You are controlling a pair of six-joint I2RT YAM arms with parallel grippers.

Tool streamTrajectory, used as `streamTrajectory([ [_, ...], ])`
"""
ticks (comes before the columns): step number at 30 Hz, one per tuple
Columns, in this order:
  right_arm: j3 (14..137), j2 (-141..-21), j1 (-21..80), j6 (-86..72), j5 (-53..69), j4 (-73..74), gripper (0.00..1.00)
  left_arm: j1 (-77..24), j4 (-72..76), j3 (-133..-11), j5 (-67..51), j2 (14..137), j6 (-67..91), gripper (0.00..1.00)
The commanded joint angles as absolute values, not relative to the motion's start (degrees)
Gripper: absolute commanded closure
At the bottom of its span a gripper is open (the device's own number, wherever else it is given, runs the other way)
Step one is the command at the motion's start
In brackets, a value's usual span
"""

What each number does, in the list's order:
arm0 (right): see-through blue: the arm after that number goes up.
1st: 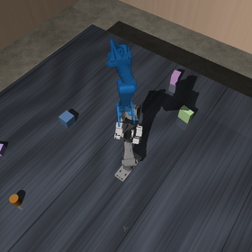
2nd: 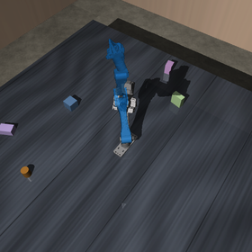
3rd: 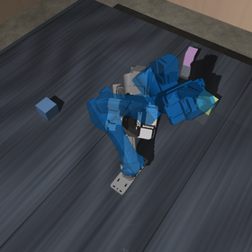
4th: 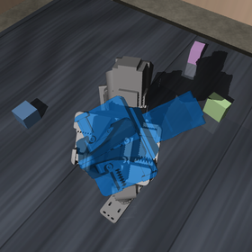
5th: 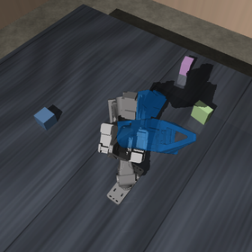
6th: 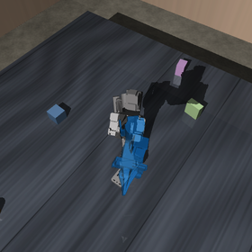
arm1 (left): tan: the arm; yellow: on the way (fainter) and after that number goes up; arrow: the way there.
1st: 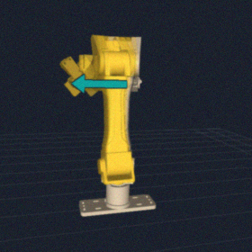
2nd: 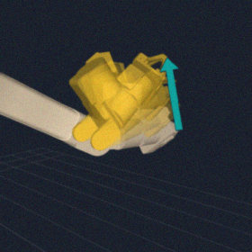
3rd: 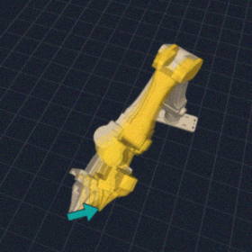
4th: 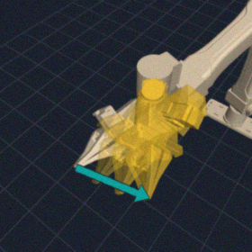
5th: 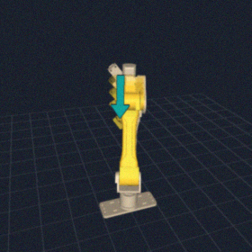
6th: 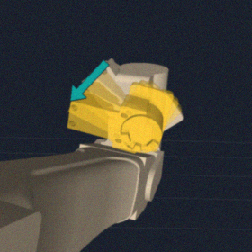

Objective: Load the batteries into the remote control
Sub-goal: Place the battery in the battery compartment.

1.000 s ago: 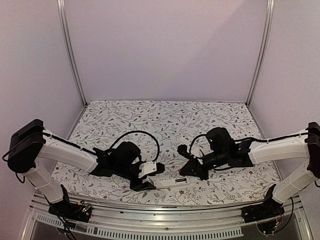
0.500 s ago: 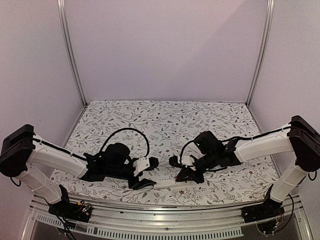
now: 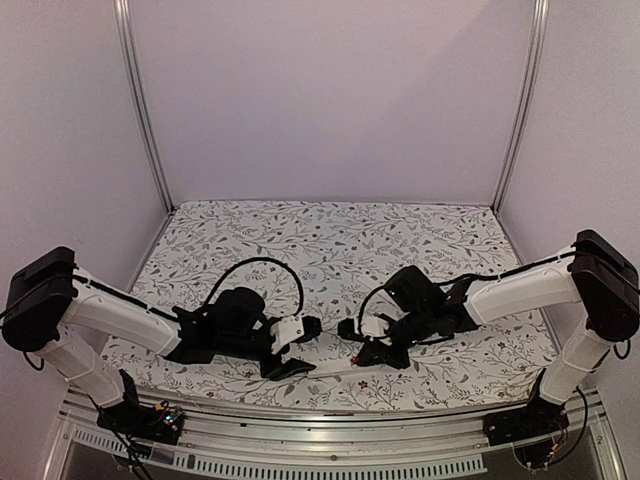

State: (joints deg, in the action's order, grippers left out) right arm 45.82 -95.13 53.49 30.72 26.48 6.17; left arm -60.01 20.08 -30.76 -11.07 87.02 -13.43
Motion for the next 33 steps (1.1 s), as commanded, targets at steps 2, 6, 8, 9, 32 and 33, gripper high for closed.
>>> streamTrajectory([
  [2,47.67,-96.50,54.58,31.98,22.24,10.14,1.00,-60.80,19.61,-31.89,-10.73,87.58,-14.18,0.36],
  [6,48.05,-96.67,55.08,32.27,21.45,11.43,0.91,-60.81,19.71,-31.98,-10.56,87.75,-14.54,0.36],
  [8,48.56,-96.91,55.26,32.46,21.24,12.07,0.89,-60.78,19.73,-32.06,-10.46,88.10,-14.73,0.36],
  [9,48.72,-97.00,55.35,32.51,20.94,12.26,0.88,-60.78,19.65,-32.14,-10.45,88.21,-14.83,0.36],
  [32,49.99,-85.65,52.89,21.22,25.97,8.69,0.77,-63.62,22.25,-35.87,-4.81,89.95,-14.84,0.44],
  [33,49.82,-84.97,51.29,17.78,26.83,8.59,0.77,-64.21,22.17,-36.56,-3.53,90.96,-14.92,0.47],
])
